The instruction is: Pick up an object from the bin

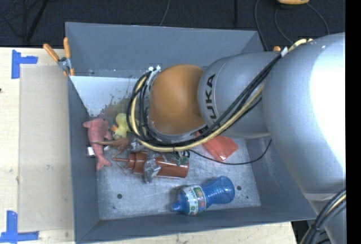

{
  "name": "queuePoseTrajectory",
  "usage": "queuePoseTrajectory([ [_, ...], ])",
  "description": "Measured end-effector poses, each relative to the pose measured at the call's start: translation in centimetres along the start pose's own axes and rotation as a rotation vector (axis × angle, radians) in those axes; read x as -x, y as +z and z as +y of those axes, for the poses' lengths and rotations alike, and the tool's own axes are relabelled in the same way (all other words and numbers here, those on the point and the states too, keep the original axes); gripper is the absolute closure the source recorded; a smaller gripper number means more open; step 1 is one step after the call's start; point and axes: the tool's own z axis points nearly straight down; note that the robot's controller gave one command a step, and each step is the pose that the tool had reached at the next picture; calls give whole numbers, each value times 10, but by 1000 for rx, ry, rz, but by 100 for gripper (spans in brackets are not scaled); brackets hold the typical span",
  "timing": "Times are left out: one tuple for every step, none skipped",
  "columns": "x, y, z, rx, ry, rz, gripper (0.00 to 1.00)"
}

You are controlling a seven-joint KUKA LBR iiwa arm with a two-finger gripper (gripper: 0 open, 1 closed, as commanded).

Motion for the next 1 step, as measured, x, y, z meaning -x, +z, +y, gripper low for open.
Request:
queuePoseTrajectory([
  [0,0,0,0,0,0,100],
])
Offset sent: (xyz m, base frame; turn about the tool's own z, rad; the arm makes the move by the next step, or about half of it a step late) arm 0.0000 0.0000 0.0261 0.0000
